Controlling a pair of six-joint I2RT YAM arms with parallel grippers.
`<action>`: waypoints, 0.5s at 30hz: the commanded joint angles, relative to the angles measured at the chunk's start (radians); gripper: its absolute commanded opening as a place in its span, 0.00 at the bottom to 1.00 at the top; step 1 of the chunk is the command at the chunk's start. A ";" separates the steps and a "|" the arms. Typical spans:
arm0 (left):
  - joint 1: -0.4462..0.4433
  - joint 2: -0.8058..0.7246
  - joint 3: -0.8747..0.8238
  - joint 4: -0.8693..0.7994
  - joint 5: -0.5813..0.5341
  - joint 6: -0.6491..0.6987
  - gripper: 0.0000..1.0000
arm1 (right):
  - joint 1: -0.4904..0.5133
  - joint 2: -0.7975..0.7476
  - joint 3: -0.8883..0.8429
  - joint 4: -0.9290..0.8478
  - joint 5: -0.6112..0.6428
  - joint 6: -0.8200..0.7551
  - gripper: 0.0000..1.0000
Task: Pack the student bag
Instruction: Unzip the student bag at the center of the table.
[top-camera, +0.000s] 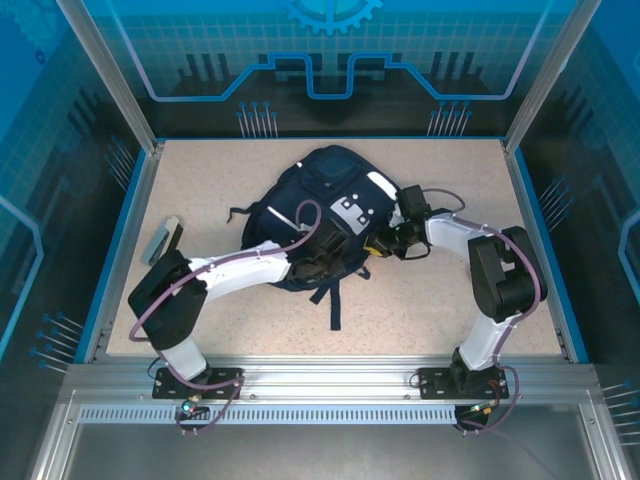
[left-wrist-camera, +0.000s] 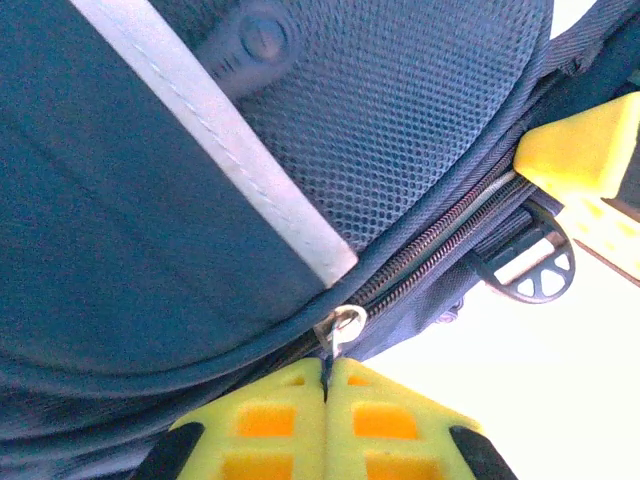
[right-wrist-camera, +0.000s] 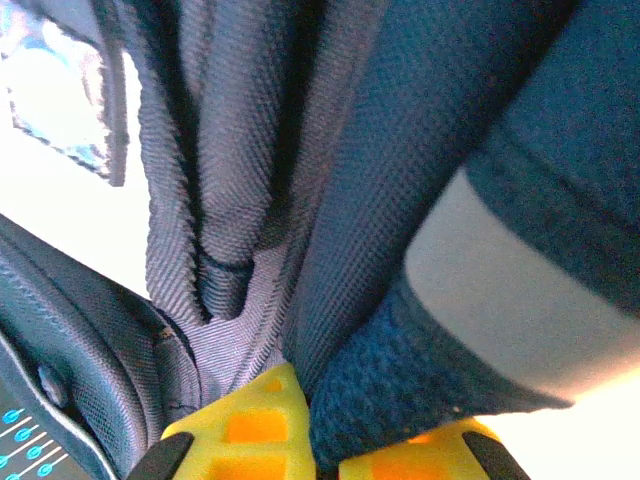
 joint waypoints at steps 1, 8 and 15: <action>0.012 -0.076 -0.059 -0.180 -0.069 0.100 0.00 | -0.077 -0.011 0.023 -0.136 0.208 -0.050 0.02; 0.026 -0.148 -0.111 -0.167 0.001 0.204 0.00 | -0.097 0.016 0.053 -0.145 0.207 -0.077 0.02; -0.047 -0.090 -0.010 -0.088 0.104 0.209 0.23 | -0.073 -0.002 0.039 -0.121 0.032 -0.091 0.03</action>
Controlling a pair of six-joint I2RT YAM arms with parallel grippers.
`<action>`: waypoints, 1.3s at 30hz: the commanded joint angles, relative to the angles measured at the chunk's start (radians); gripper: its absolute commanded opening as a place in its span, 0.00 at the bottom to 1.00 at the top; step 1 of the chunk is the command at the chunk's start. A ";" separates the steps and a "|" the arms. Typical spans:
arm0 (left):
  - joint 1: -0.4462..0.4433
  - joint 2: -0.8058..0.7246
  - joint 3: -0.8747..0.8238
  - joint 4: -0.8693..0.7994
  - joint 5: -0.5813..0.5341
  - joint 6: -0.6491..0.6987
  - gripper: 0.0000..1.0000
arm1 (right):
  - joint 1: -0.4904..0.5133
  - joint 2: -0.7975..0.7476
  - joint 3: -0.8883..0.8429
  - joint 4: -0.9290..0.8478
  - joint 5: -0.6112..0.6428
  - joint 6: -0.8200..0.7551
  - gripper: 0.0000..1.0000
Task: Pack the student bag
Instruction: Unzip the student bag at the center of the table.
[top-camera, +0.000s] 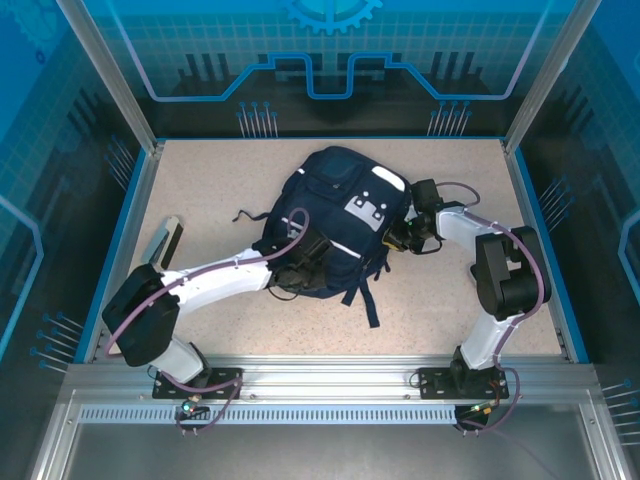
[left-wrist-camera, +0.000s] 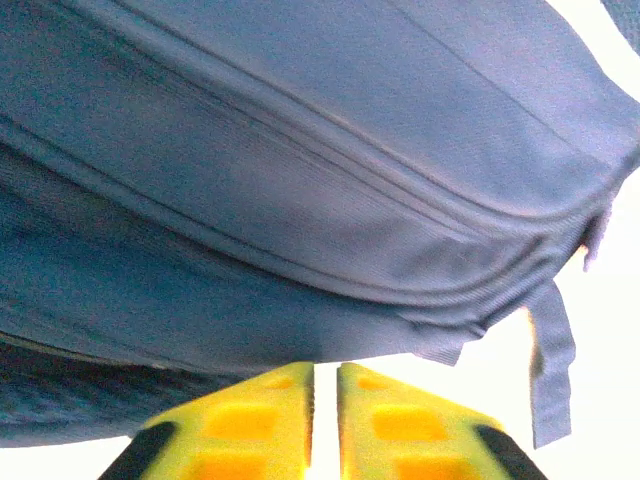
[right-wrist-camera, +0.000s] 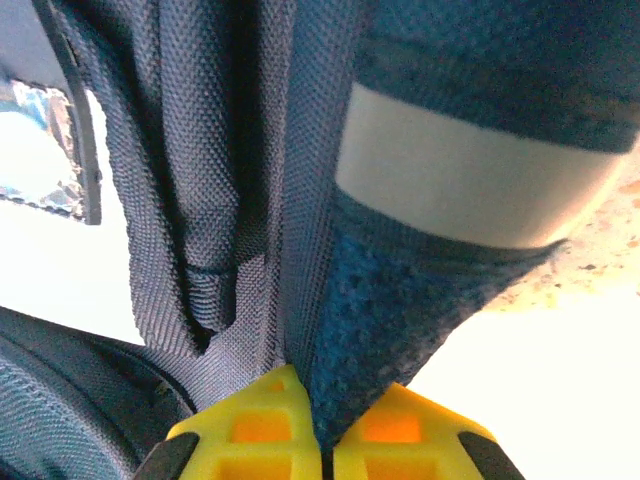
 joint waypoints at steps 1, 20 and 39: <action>-0.046 0.044 0.086 0.032 0.049 0.017 0.25 | 0.009 -0.007 -0.010 -0.031 -0.087 -0.012 0.03; -0.097 0.163 0.121 0.020 -0.098 -0.095 0.45 | 0.112 -0.105 -0.095 0.010 -0.175 0.056 0.03; -0.084 0.148 0.122 -0.010 -0.116 -0.066 0.55 | 0.120 -0.092 -0.093 0.006 -0.166 0.058 0.03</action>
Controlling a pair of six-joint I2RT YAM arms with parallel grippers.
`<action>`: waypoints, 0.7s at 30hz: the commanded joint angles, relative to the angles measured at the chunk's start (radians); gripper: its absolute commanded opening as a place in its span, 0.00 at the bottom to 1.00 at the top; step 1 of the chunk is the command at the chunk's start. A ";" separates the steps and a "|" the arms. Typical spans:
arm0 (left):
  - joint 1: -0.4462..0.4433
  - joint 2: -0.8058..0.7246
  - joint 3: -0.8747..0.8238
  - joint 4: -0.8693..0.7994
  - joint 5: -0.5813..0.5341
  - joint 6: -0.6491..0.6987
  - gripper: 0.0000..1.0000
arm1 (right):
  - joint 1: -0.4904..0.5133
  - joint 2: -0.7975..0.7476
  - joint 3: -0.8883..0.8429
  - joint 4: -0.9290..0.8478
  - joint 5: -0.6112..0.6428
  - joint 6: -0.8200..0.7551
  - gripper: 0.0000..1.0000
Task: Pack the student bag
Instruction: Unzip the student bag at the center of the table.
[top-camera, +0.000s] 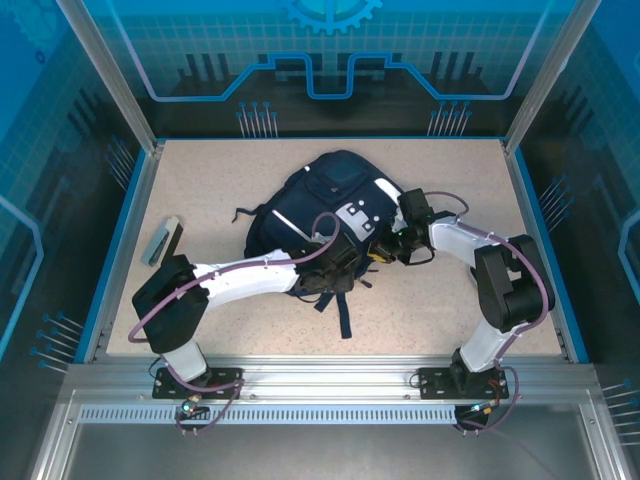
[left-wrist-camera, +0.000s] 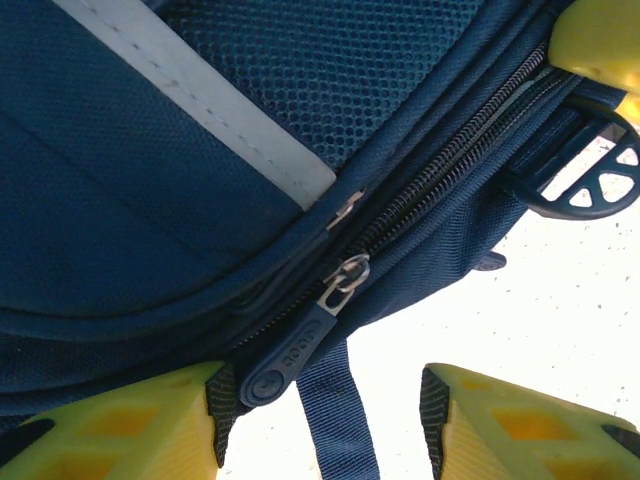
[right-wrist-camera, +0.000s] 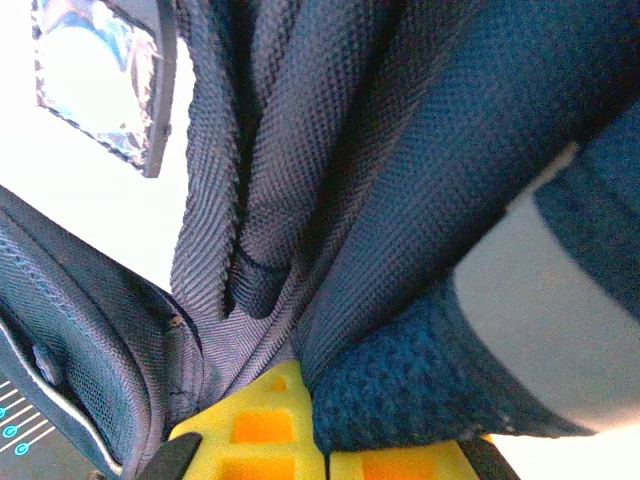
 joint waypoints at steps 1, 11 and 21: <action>0.010 0.001 0.005 -0.040 -0.024 0.003 0.56 | 0.023 -0.018 -0.006 -0.024 -0.044 0.003 0.03; 0.019 0.044 0.011 0.003 0.043 0.003 0.38 | 0.028 -0.015 -0.004 -0.028 -0.043 0.005 0.03; 0.031 0.087 0.032 0.000 0.019 -0.012 0.25 | 0.030 -0.019 -0.006 -0.028 -0.041 0.006 0.02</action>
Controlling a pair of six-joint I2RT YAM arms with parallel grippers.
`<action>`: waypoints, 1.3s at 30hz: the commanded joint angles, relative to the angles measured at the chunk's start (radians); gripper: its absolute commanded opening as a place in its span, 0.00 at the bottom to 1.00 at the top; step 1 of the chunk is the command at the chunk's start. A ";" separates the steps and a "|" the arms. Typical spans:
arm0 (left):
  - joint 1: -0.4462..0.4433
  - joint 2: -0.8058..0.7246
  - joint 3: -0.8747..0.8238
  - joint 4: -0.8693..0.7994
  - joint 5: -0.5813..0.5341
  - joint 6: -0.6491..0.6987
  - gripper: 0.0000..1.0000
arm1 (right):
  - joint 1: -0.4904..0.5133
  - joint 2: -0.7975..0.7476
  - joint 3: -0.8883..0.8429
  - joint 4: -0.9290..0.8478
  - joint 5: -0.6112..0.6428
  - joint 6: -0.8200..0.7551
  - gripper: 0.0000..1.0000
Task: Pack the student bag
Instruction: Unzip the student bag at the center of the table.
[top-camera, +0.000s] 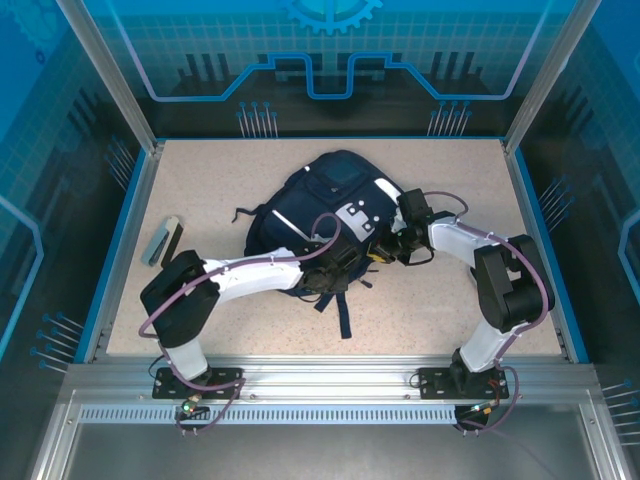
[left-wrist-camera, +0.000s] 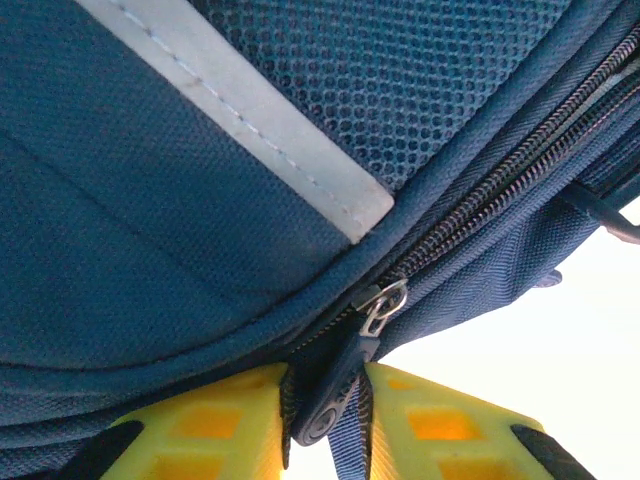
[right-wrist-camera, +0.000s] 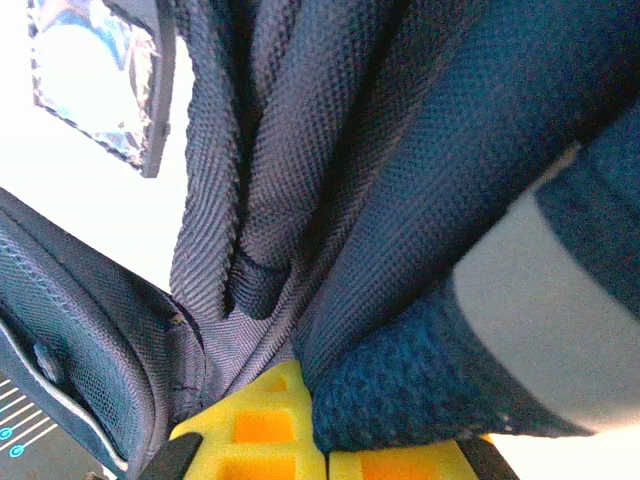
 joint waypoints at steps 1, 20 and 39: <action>0.011 0.037 0.031 -0.003 0.001 -0.009 0.25 | 0.026 -0.020 -0.008 -0.028 -0.049 0.007 0.02; 0.021 -0.039 0.078 -0.143 0.000 0.099 0.00 | 0.019 -0.038 0.022 -0.144 0.158 -0.022 0.01; 0.078 -0.046 0.167 -0.470 0.083 0.309 0.00 | 0.015 0.001 0.092 -0.258 0.420 -0.046 0.00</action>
